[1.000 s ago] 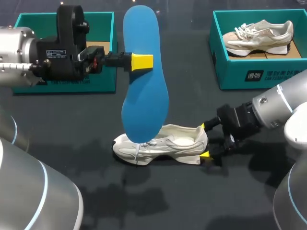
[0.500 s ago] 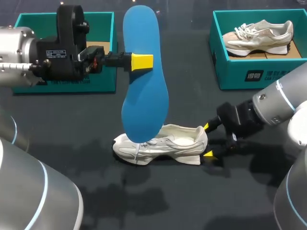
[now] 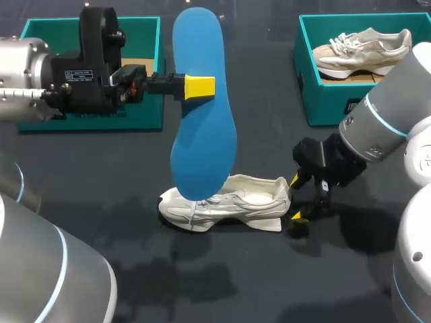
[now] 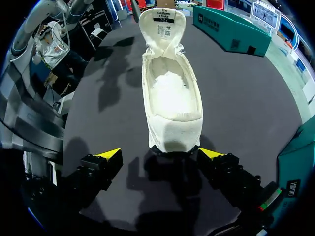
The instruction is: Take the shoe out of the shoebox, open the shoe tongue, remove and reinsert the insole, then place the shoe into the shoebox
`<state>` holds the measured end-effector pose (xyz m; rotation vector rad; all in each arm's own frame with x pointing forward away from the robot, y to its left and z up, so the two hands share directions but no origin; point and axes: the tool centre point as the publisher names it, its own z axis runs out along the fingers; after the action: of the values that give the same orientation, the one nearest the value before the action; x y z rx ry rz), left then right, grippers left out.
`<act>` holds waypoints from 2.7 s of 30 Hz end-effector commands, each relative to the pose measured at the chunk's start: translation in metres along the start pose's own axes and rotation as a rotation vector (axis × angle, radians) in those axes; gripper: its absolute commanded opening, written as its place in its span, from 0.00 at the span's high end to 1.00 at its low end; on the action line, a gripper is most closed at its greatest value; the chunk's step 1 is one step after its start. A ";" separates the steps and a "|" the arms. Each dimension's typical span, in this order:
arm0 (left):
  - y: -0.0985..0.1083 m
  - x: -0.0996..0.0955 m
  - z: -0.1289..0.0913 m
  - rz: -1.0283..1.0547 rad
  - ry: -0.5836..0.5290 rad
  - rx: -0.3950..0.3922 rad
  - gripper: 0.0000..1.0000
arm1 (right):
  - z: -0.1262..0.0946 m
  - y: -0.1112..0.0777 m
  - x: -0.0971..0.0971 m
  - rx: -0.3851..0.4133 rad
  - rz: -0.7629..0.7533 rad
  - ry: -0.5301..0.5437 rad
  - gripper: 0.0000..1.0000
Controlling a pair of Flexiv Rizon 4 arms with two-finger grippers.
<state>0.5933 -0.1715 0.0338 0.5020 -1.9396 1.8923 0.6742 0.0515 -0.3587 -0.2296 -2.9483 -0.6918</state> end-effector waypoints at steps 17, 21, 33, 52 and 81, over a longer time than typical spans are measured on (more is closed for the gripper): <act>0.000 -0.001 0.002 0.000 0.000 0.000 1.00 | -0.002 0.048 0.007 0.255 0.098 -0.109 0.00; 0.000 -0.001 0.002 0.000 0.000 0.000 1.00 | -0.002 0.048 0.007 0.255 0.098 -0.109 0.00; 0.000 -0.001 0.002 0.000 0.000 0.000 1.00 | 0.005 0.058 0.003 0.267 0.011 -0.116 0.00; 0.000 -0.001 0.002 0.000 0.000 0.000 1.00 | 0.012 0.094 -0.026 0.290 -0.045 -0.162 0.00; 0.000 -0.001 0.002 0.000 0.000 0.000 1.00 | 0.051 0.102 -0.053 0.333 -0.029 -0.136 0.00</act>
<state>0.5933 -0.1714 0.0338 0.5021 -1.9397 1.8923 0.7341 0.1509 -0.3544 -0.2143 -3.1518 -0.1932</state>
